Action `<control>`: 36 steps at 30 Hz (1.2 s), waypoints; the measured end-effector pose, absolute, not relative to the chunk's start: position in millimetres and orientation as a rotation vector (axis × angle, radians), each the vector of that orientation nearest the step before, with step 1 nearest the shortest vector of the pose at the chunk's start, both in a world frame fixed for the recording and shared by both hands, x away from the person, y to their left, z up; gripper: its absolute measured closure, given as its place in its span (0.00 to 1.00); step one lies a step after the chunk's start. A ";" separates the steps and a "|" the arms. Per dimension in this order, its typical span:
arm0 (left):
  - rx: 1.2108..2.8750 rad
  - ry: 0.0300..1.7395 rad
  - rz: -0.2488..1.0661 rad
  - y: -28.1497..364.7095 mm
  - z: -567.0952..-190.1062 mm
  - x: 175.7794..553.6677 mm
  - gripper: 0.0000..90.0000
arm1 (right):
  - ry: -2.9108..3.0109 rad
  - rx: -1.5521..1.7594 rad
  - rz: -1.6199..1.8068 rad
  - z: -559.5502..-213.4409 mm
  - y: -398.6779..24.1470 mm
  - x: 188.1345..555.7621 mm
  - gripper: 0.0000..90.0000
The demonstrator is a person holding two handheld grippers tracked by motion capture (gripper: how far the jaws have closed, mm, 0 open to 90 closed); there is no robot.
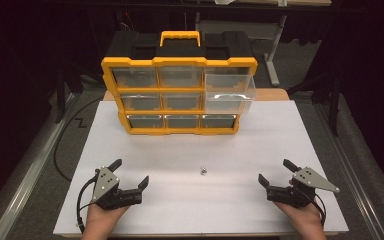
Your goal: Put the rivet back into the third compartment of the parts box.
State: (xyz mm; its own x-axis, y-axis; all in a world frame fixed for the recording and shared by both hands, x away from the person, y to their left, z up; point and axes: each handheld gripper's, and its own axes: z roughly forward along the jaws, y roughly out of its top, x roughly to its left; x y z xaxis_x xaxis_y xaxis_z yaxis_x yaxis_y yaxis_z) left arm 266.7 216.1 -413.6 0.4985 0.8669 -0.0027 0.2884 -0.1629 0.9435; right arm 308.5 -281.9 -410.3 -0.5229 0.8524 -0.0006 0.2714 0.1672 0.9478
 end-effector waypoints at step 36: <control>1.675 0.962 0.680 214.4 -412.1 266.5 0.00 | 2.132 0.944 1.376 -400.9 -176.5 366.6 0.00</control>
